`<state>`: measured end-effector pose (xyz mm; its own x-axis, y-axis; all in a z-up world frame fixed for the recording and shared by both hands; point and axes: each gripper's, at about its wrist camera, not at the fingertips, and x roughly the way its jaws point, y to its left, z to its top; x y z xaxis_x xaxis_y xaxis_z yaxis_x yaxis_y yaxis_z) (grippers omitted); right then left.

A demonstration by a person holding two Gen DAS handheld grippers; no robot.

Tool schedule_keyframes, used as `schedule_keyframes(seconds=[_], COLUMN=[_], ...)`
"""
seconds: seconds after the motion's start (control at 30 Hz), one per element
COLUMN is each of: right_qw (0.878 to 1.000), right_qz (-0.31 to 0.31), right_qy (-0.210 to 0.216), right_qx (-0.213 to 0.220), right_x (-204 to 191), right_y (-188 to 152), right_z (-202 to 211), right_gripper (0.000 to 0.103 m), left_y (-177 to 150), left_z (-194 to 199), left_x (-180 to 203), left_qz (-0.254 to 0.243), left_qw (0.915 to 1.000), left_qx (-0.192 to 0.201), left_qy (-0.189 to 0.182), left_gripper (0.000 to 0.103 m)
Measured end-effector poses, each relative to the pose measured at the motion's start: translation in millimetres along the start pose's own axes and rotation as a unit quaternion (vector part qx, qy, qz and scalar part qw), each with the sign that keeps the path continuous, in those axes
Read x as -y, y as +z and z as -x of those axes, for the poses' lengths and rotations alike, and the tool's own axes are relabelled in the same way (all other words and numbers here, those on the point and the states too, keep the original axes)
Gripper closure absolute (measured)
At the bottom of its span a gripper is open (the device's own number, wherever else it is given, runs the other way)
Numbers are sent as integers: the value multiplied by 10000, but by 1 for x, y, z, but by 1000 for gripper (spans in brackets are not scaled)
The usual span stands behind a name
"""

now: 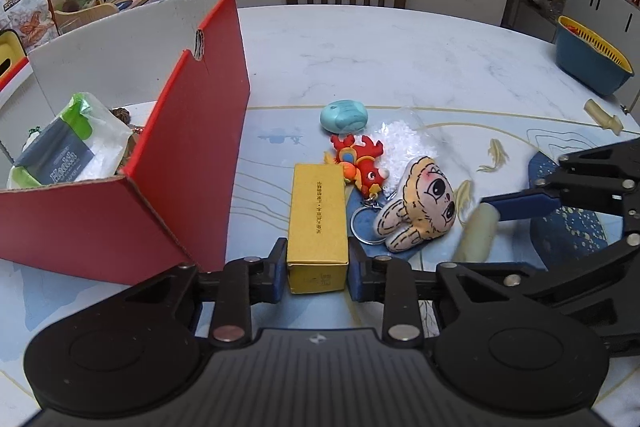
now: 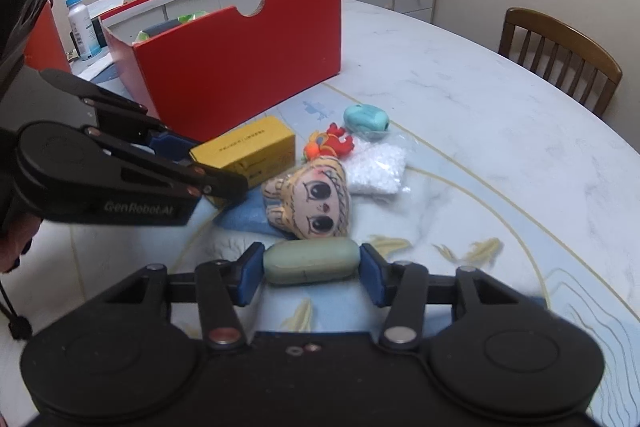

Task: Organize objects
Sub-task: 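Carry the yellow box and green soap bar with both tools over the red box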

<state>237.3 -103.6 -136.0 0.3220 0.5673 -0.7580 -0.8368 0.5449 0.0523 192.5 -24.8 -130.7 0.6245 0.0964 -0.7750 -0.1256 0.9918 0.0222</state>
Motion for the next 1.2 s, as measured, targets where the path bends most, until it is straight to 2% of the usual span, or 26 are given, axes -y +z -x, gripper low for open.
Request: schedule_keyframes(seconds=[0.37,0.7,0.93,1.2], right_qw=[9994,9990,9984,9972], right_qz=[-216,-222,-127,-129], right_qy=[-273,-344,-410,-425], right_qx=[-5,170,371,604], right_x=[-14,-34,-55,-78], right_y=[4,37,72,116], right_z=[40,63,68,53], right_gripper=[54,54,54,54], left_y=[2,22,42,61], left_z=[27,73,103,115], left_x=[-4,-21,-52,-112], left_qz=[2,-23,41,122], left_qw=[9994,9965,9942,9932], left_qx=[189,557,831,1080], left_qy=[-275,-618,-675,-417], left_gripper=[75,75,75,75])
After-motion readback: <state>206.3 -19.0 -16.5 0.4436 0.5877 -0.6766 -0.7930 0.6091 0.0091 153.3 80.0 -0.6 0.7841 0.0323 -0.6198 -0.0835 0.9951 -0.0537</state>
